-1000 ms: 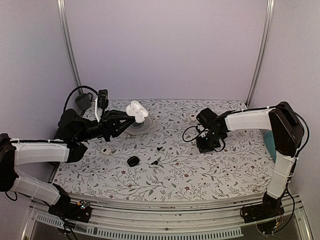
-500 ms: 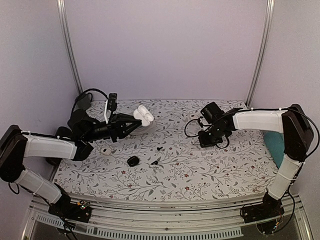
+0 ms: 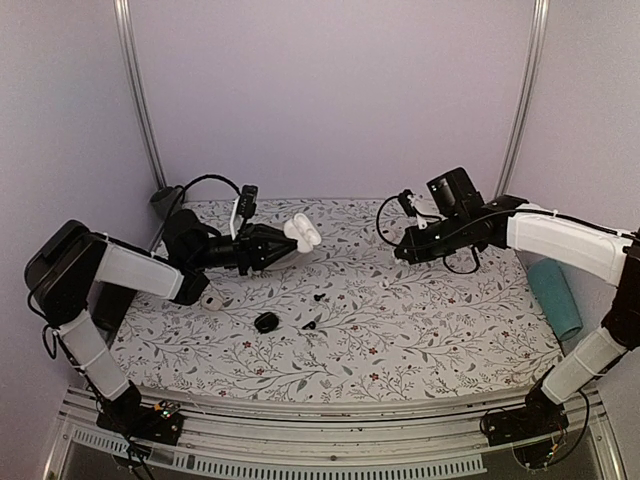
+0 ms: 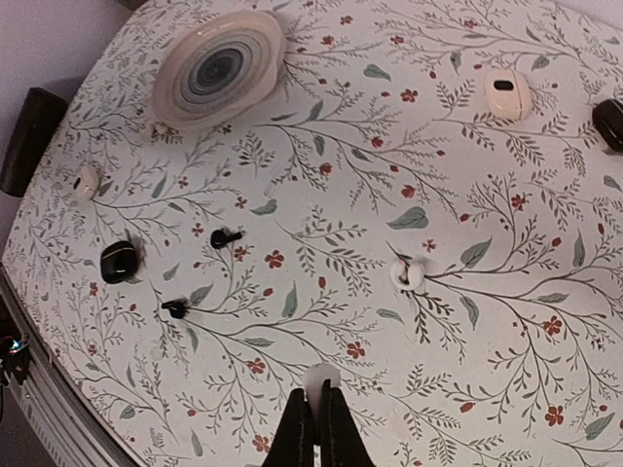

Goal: Insert the wireless bluetooth earbuds into the charging case
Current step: Adjust the left earbud at the center of the board, then insert the left earbud into the left side groove of the charging case.

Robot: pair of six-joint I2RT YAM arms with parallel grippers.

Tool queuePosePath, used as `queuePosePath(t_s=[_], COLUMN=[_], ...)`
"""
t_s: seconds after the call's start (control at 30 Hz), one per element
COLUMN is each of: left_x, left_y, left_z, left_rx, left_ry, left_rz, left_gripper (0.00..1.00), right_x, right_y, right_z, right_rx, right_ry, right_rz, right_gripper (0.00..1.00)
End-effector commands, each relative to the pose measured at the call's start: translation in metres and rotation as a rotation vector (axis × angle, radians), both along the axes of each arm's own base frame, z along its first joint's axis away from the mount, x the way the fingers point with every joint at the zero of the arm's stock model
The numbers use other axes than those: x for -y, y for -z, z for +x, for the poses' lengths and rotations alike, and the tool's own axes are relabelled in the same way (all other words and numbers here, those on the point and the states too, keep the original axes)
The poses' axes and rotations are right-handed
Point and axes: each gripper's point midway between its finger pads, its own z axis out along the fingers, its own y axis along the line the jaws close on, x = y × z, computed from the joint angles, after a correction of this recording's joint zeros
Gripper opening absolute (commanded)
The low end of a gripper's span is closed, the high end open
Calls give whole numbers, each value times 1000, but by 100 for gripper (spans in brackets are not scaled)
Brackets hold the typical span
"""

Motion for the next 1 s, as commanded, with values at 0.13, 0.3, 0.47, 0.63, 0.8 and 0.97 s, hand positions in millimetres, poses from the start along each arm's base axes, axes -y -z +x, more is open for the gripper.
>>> queuePosePath(t_s=[0.13, 0.3, 0.47, 0.63, 0.8, 0.97], left_x=[5, 7, 10, 14, 15, 16], left_y=[-13, -12, -8, -5, -9, -14], left_z=[3, 6, 7, 6, 1, -5], left_rx=[38, 20, -9, -27, -24, -18], left_ry=[114, 123, 128, 125, 136, 153], left_rz=[-33, -38, -38, -31, -33, -36], left_gripper=[0, 0, 0, 0, 0, 0], right_x=[-39, -61, -80, -102, -124, -143], right_y=[-121, -154, -173, -182, -181, -175], right_z=[-19, -35, -45, -55, -65, -68], right_rx=[187, 215, 235, 239, 230, 240], right_ry=[-232, -340, -408, -466, -517, -547], right_rz=[296, 417, 490, 538, 571, 552], right_gripper=[3, 3, 3, 2, 2, 2])
